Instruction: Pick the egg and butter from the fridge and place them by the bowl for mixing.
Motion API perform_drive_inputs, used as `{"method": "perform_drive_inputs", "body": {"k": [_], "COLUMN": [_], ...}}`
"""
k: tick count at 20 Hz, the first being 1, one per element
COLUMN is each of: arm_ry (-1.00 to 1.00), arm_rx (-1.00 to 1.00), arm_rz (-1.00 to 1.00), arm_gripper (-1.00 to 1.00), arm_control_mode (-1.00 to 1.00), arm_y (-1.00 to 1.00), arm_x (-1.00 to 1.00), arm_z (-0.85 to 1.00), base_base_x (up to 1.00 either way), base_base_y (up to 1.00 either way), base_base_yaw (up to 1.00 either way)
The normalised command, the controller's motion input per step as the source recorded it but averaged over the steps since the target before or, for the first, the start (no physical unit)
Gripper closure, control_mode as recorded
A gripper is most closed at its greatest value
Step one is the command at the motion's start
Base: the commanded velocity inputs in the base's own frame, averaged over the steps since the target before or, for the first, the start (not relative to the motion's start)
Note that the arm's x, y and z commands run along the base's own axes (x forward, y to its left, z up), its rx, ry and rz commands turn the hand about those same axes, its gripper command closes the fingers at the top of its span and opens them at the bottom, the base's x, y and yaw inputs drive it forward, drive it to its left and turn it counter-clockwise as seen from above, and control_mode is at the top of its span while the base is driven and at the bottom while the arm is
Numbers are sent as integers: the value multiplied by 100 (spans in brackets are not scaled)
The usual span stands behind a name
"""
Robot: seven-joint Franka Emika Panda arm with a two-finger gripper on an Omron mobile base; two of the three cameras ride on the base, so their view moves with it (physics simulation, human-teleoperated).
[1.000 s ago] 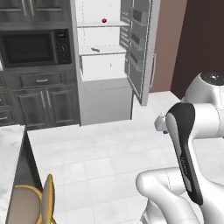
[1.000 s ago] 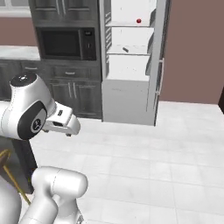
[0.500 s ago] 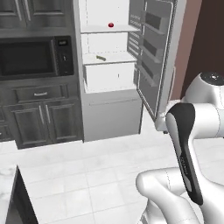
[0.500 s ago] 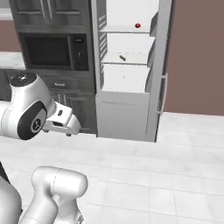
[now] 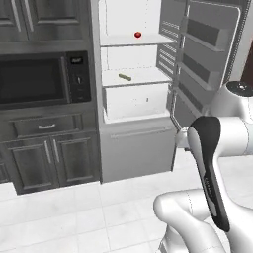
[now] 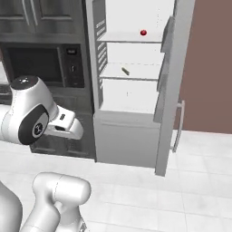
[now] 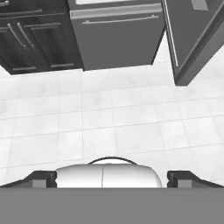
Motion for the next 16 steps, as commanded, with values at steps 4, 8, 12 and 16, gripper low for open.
{"method": "perform_drive_inputs", "body": {"k": [4, 8, 12, 16], "arm_ry": [0, 0, 0, 0], "arm_rx": [0, 0, 0, 0], "arm_rz": [0, 0, 0, 0], "arm_gripper": [-100, -100, -100, -100], "arm_control_mode": [100, 100, 100, 100], "arm_y": [0, 0, 0, 0], "arm_x": [0, 0, 0, 0], "arm_z": [0, 0, 0, 0], "base_base_x": [100, 100, 100, 91], "base_base_y": [33, 16, 0, -1], "base_base_yaw": [0, 0, 0, 0]}}
